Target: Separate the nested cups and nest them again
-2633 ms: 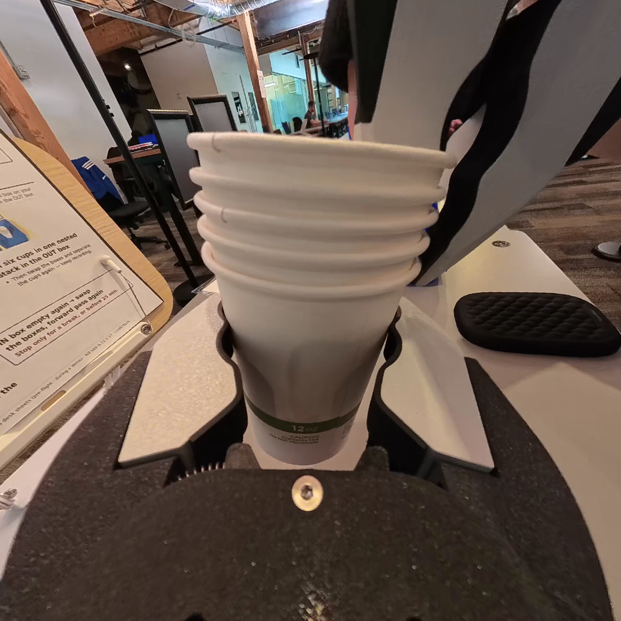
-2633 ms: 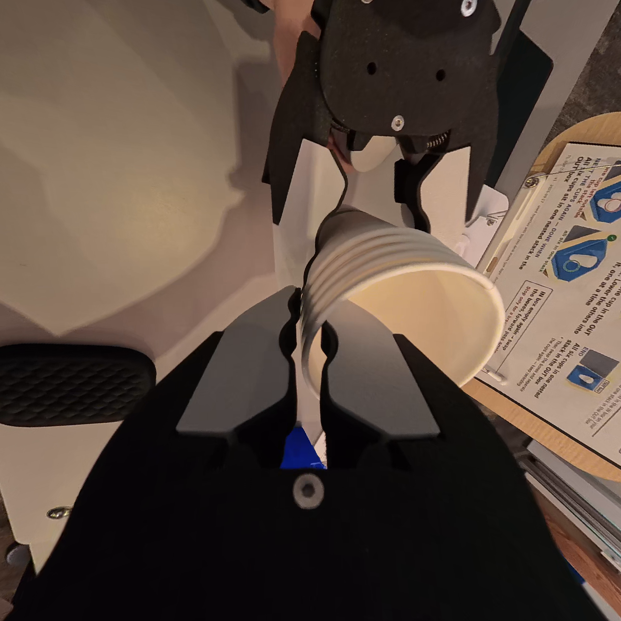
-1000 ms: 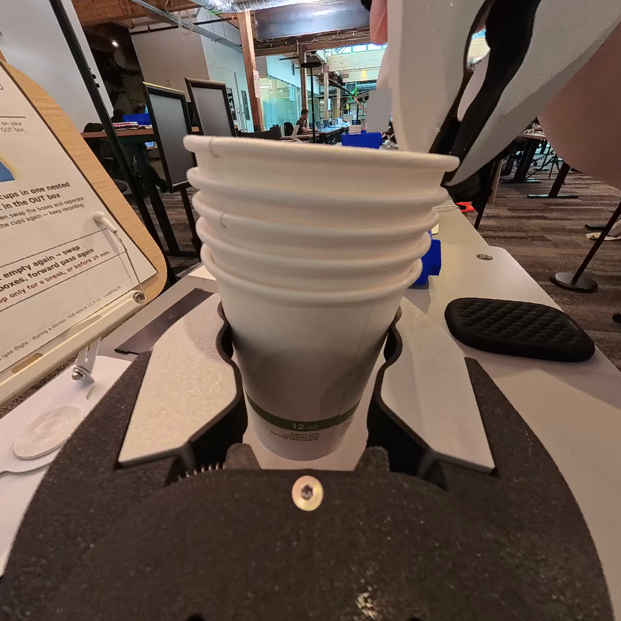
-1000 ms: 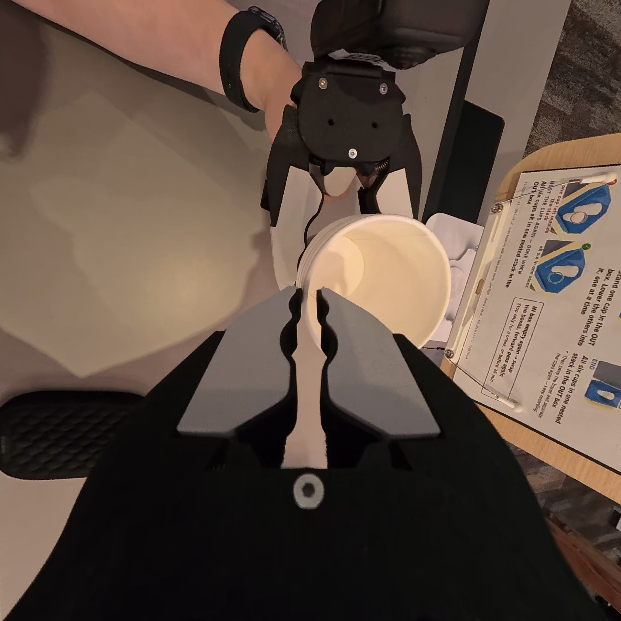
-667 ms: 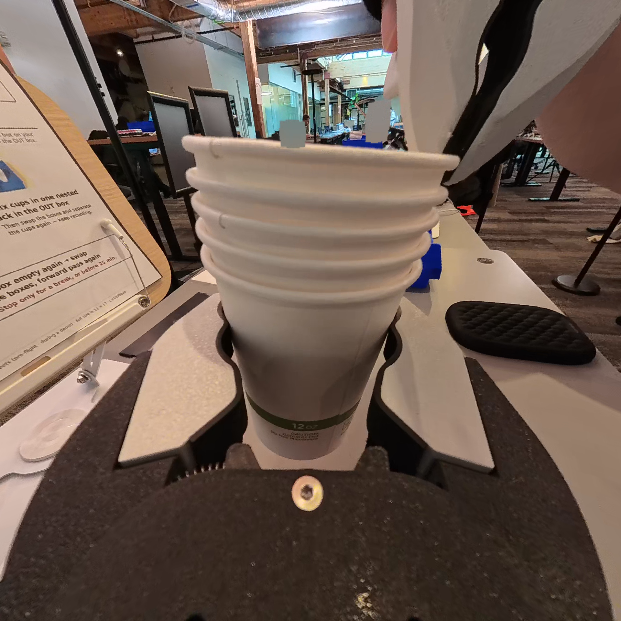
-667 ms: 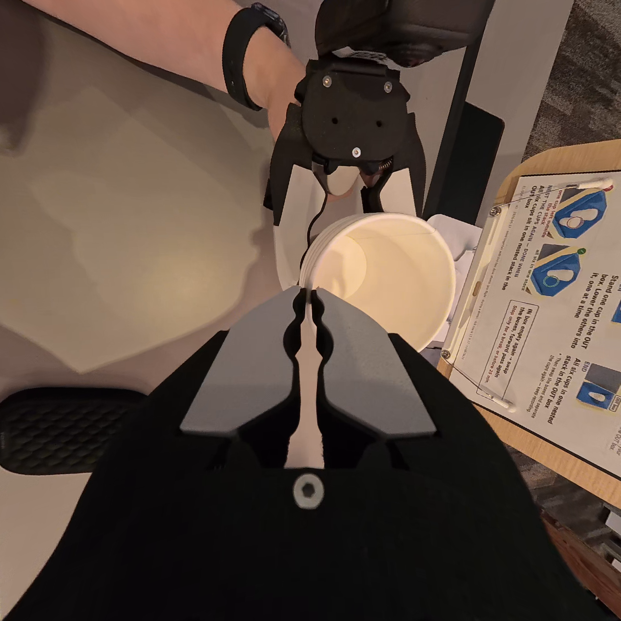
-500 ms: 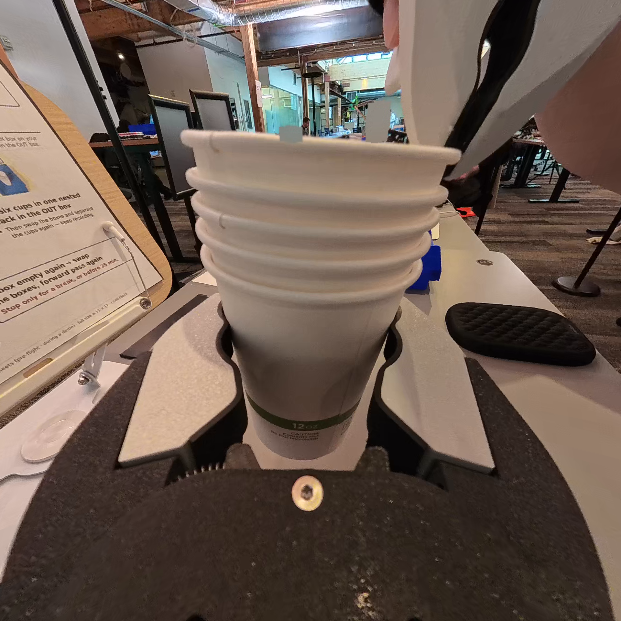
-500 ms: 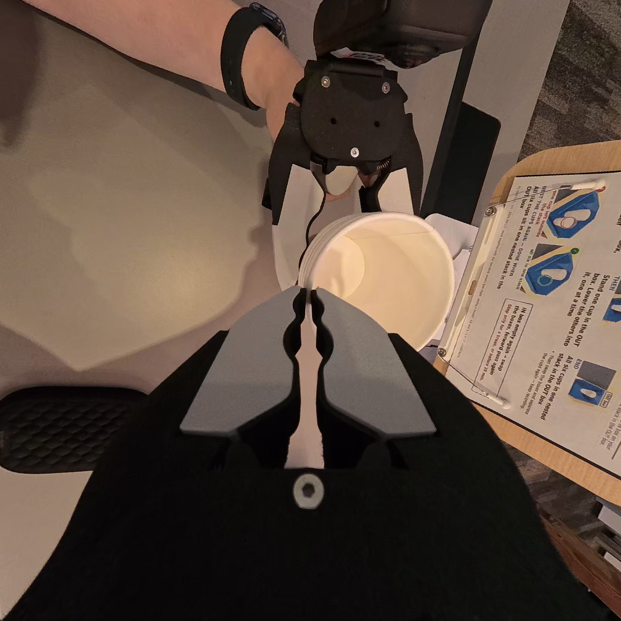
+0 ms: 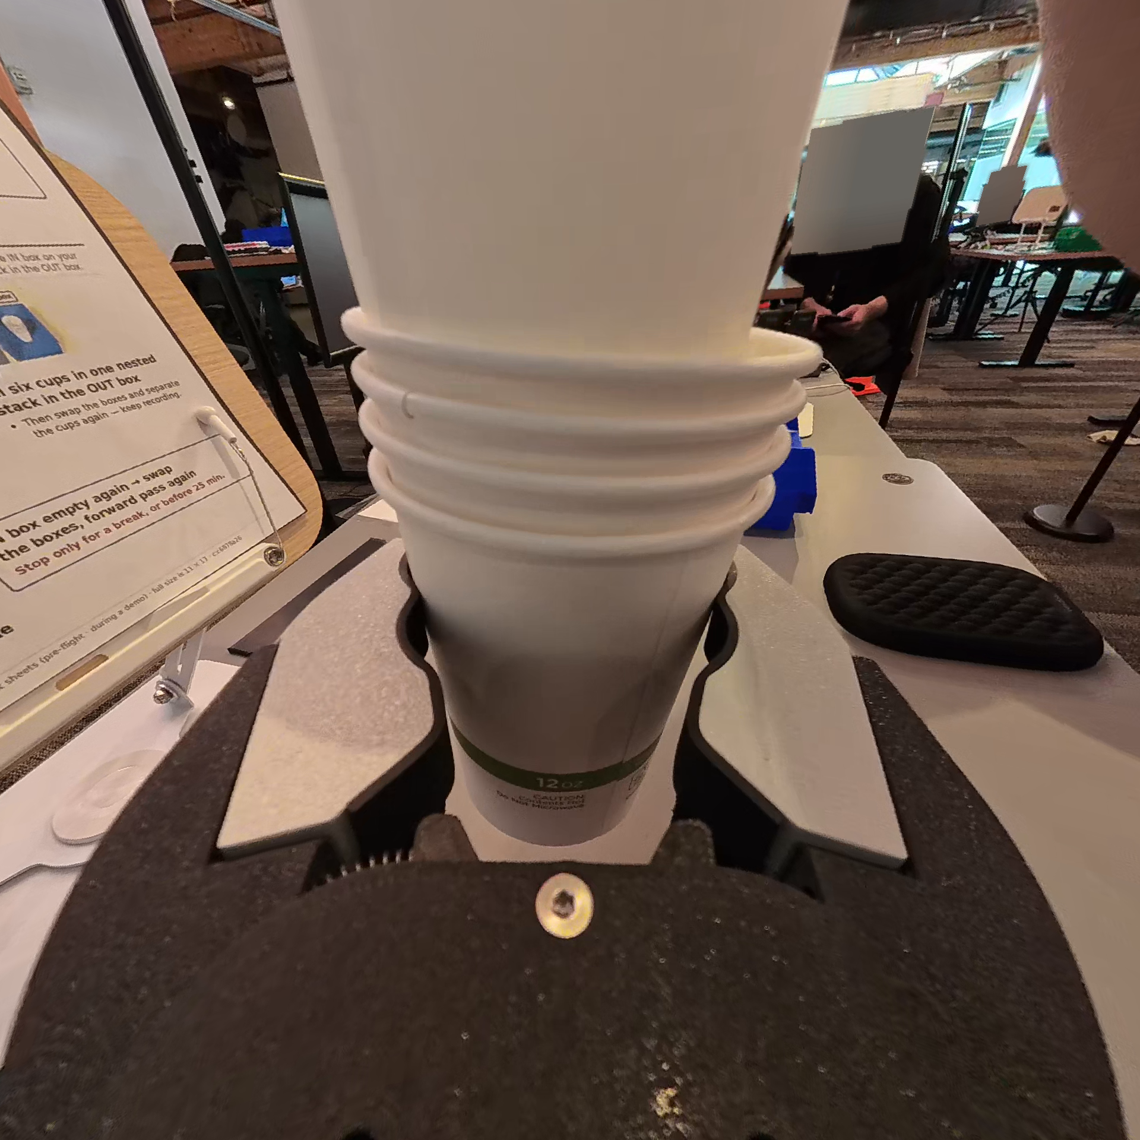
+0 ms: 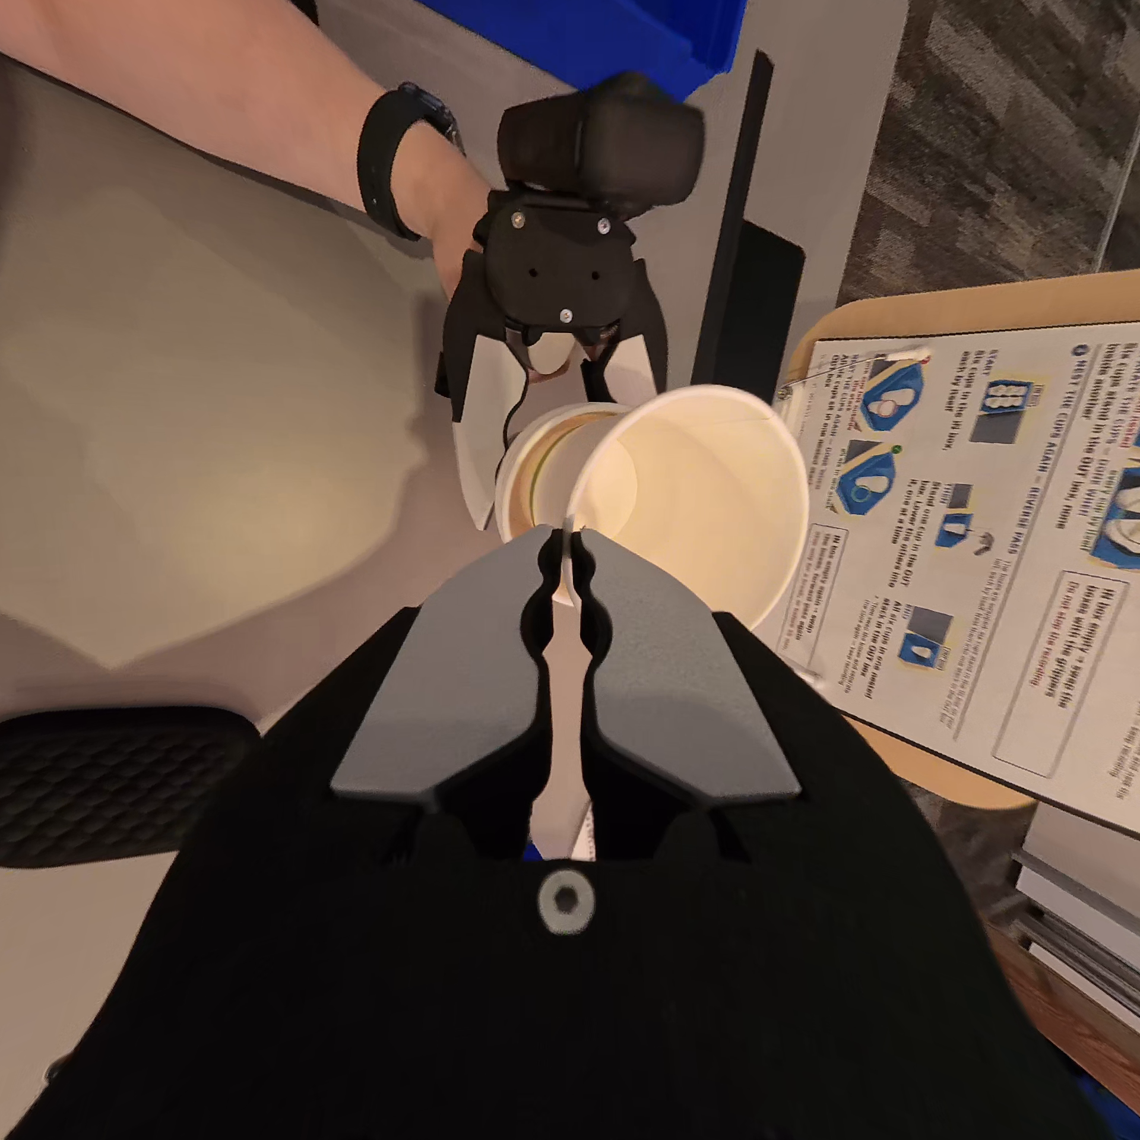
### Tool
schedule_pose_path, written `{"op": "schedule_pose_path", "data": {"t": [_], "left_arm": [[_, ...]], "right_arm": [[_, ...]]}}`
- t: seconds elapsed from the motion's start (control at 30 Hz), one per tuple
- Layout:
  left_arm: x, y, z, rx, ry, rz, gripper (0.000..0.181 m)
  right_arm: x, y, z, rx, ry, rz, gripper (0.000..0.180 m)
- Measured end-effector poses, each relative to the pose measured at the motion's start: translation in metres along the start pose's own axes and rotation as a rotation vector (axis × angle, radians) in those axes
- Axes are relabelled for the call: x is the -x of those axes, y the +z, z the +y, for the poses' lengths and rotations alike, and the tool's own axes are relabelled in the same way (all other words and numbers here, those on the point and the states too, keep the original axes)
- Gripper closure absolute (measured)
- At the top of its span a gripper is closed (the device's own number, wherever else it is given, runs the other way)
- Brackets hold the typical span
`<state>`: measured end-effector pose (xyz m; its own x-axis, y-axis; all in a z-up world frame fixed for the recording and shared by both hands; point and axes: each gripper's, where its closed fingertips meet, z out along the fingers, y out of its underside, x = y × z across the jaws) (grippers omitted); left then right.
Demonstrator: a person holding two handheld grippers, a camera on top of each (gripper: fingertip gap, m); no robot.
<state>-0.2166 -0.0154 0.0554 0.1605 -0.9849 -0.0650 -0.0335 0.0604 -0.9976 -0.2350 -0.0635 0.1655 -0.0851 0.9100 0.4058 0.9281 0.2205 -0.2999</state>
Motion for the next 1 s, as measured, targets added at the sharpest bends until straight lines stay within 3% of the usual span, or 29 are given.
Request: {"op": "schedule_pose_path", "data": {"t": [0.27, 0.53, 0.63, 0.77, 0.87, 1.0], "left_arm": [[0.0, 0.0, 0.001, 0.003, -0.004, 0.003, 0.091], [0.006, -0.003, 0.003, 0.005, -0.013, -0.01, 0.091], [0.008, -0.004, 0.004, 0.005, -0.018, -0.014, 0.091], [0.008, -0.003, 0.006, 0.006, -0.027, -0.013, 0.091], [0.006, -0.002, 0.005, 0.008, -0.015, -0.01, 0.091], [0.006, -0.003, 0.005, 0.011, -0.012, -0.013, 0.091]], "right_arm": [[-0.013, -0.041, -0.004, 0.005, 0.023, 0.055, 0.177], [-0.01, -0.087, 0.037, 0.02, 0.117, 0.143, 0.177], [-0.011, -0.112, 0.085, 0.053, 0.235, 0.202, 0.177], [-0.011, -0.128, 0.193, 0.147, 0.498, 0.275, 0.177], [-0.001, -0.12, 0.28, 0.213, 0.71, 0.3, 0.177], [0.018, -0.087, 0.364, 0.247, 0.919, 0.287, 0.177]]}}
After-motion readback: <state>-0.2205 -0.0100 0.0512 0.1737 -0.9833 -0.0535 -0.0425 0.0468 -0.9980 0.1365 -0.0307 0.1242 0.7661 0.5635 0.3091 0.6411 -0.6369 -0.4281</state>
